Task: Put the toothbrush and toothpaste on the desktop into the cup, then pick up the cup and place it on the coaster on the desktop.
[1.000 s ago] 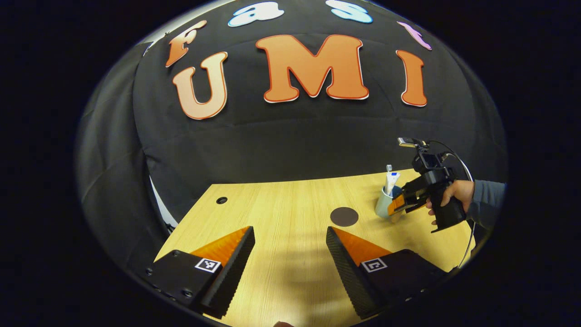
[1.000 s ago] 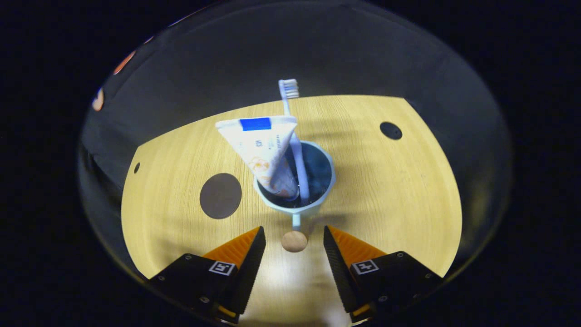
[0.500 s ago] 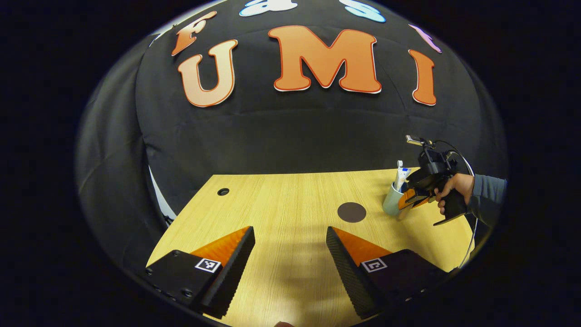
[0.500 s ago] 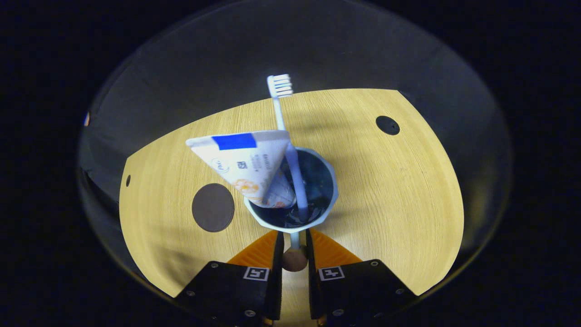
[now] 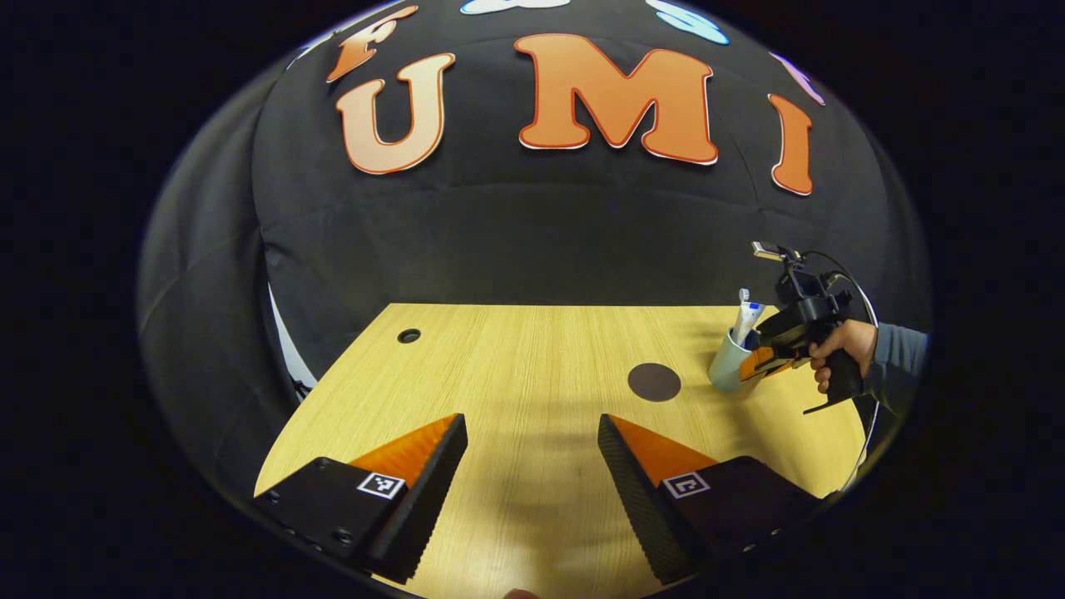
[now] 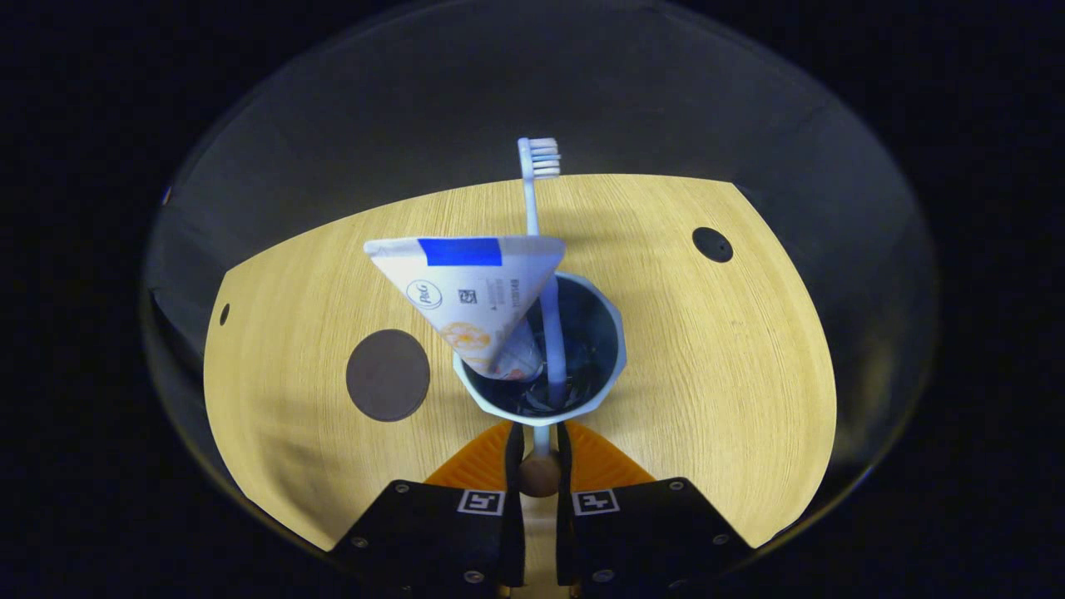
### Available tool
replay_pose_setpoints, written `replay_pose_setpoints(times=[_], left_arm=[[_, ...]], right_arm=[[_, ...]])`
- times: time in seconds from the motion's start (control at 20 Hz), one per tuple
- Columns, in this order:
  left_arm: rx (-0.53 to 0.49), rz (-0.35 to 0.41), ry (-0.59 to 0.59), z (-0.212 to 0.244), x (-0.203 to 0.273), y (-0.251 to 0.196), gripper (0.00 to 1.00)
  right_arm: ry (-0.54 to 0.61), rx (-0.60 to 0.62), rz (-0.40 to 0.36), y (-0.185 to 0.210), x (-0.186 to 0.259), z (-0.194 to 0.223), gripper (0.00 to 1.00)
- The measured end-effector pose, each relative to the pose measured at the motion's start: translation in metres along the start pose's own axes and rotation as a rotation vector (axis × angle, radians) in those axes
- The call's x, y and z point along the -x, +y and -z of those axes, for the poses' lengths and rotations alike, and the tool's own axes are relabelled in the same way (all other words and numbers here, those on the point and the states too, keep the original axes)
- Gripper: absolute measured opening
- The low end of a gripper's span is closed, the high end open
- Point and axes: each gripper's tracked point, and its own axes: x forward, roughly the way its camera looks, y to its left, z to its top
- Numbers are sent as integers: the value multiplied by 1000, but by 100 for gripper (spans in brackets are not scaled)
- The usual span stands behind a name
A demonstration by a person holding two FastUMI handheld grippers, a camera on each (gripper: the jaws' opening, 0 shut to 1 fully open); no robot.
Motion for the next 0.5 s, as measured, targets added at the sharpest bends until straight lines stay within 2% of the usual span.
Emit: replay_pose_setpoints(times=[0.3,0.5], left_arm=[[32,-5,17,10,2,6,96],[51,-24,25,22,22,15,97]], right_arm=[[-23,29,-54,3,1,-4,15],[-49,69,-83,-6,1,-4,15]])
